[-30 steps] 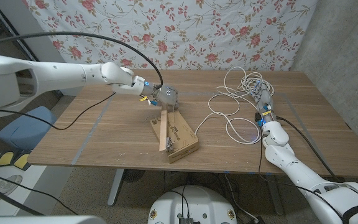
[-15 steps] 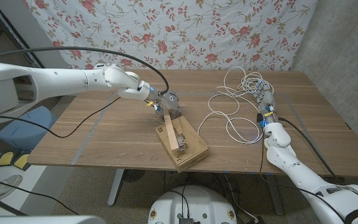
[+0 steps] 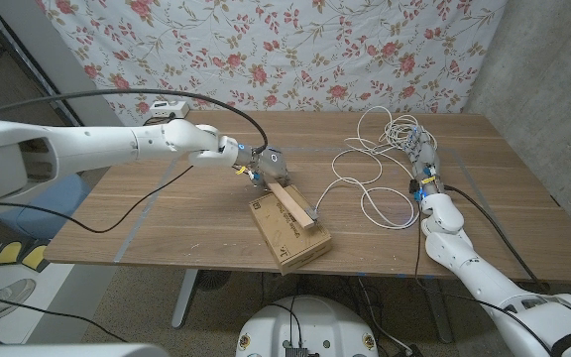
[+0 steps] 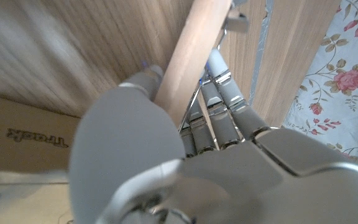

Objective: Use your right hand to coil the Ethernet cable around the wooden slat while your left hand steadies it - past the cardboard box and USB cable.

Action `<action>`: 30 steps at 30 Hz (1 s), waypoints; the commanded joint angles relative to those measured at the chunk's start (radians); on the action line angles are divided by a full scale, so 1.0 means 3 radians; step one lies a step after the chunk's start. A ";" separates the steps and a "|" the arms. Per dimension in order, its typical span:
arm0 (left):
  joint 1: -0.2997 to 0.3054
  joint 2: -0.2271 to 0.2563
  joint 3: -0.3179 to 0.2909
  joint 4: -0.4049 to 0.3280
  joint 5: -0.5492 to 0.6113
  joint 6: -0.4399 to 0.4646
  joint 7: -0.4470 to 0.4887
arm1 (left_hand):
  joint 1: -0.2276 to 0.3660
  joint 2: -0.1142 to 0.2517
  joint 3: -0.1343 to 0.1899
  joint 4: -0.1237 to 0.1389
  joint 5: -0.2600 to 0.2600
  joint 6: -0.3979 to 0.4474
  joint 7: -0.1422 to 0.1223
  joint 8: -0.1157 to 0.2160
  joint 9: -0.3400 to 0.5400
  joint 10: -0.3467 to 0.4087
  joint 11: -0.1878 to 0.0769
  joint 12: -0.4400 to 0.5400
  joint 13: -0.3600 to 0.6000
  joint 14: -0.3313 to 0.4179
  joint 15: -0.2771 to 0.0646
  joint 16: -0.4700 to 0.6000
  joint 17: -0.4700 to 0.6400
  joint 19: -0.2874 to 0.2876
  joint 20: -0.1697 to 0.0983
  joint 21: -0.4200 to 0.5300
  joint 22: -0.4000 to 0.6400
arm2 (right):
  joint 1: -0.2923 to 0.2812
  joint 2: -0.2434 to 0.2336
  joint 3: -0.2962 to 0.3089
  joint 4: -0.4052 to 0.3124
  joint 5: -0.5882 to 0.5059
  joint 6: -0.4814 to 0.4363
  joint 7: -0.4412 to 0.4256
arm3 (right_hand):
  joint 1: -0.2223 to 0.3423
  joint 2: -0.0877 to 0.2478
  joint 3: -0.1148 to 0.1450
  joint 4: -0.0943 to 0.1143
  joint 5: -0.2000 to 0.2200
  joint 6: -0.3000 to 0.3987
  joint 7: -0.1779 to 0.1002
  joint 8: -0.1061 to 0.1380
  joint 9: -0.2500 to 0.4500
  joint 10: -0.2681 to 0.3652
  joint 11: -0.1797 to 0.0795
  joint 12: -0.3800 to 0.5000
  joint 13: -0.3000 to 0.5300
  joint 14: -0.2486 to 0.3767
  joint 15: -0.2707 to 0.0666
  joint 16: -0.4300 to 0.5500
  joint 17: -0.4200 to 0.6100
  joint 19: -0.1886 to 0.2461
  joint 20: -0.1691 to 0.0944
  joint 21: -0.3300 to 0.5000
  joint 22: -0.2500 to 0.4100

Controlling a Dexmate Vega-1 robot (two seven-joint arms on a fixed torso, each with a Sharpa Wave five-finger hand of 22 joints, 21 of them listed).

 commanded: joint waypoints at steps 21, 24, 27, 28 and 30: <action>0.0786 -0.0043 -0.1315 -0.0413 -0.1884 0.1415 -0.0356 | -0.1643 -0.0190 0.0142 0.0334 0.0640 0.0967 -0.0105 0.0799 0.0863 0.1142 -0.0226 0.2027 0.2890 0.1448 -0.0474 0.2609 0.1596 0.0674 -0.0213 0.1427 0.0880 | -0.0055 -0.0162 -0.0102 -0.0376 -0.0271 -0.0209 -0.0237 | 0.0028 -0.0001 0.0025 -0.0032 -0.0004 0.0073 -0.0008 0.0017 0.0014 0.0035 -0.0017 0.0005 0.0008 0.0021 -0.0005 -0.0011 0.0009 0.0036 -0.0006 0.0003 0.0015; 0.0841 -0.0040 -0.1393 -0.0452 -0.1972 0.1486 -0.0378 | -0.1761 -0.0208 0.0109 0.0340 0.0663 0.0950 -0.0092 0.0861 0.0948 0.1151 -0.0199 0.2115 0.2899 0.1443 -0.0458 0.2657 0.1596 0.0667 -0.0192 0.1441 0.0914 | -0.0111 -0.0220 -0.0110 -0.0493 -0.0330 -0.0269 -0.0313 | 0.0042 0.0001 0.0031 -0.0042 -0.0004 0.0082 0.0000 0.0019 0.0013 0.0040 -0.0013 0.0006 0.0008 0.0017 0.0000 -0.0014 0.0008 0.0036 -0.0008 0.0002 0.0015; 0.0900 -0.0031 -0.1499 -0.0481 -0.2178 0.1531 -0.0444 | -0.1879 -0.0190 0.0092 0.0340 0.0693 0.0932 -0.0067 0.0947 0.1063 0.1185 -0.0193 0.2207 0.2896 0.1433 -0.0459 0.2709 0.1598 0.0678 -0.0180 0.1450 0.0951 | -0.0177 -0.0274 -0.0111 -0.0610 -0.0365 -0.0325 -0.0369 | 0.0060 0.0002 0.0038 -0.0056 -0.0004 0.0097 0.0002 0.0021 0.0013 0.0050 -0.0013 0.0008 0.0007 0.0014 0.0002 -0.0017 0.0007 0.0035 -0.0011 0.0000 0.0014; 0.0918 -0.0029 -0.1537 -0.0482 -0.2264 0.1531 -0.0473 | -0.1912 -0.0178 0.0091 0.0339 0.0703 0.0940 -0.0055 0.0982 0.1101 0.1207 -0.0178 0.2240 0.2895 0.1435 -0.0459 0.2727 0.1601 0.0691 -0.0174 0.1457 0.0964 | -0.0202 -0.0291 -0.0109 -0.0654 -0.0377 -0.0343 -0.0392 | 0.0063 0.0002 0.0039 -0.0059 -0.0004 0.0100 0.0007 0.0022 0.0013 0.0050 -0.0014 0.0007 0.0007 0.0014 0.0002 -0.0018 0.0006 0.0034 -0.0010 0.0000 0.0014; 0.0942 -0.0030 -0.1603 -0.0484 -0.2436 0.1539 -0.0563 | -0.1987 -0.0147 0.0098 0.0330 0.0727 0.0948 -0.0015 0.1070 0.1207 0.1251 -0.0170 0.2320 0.2893 0.1456 -0.0459 0.2818 0.1648 0.0717 -0.0157 0.1479 0.1003 | -0.0253 -0.0336 -0.0104 -0.0750 -0.0401 -0.0384 -0.0432 | 0.0075 0.0003 0.0044 -0.0068 -0.0005 0.0112 0.0017 0.0025 0.0013 0.0052 -0.0011 0.0007 0.0007 0.0014 0.0006 -0.0019 0.0005 0.0036 -0.0010 -0.0001 0.0014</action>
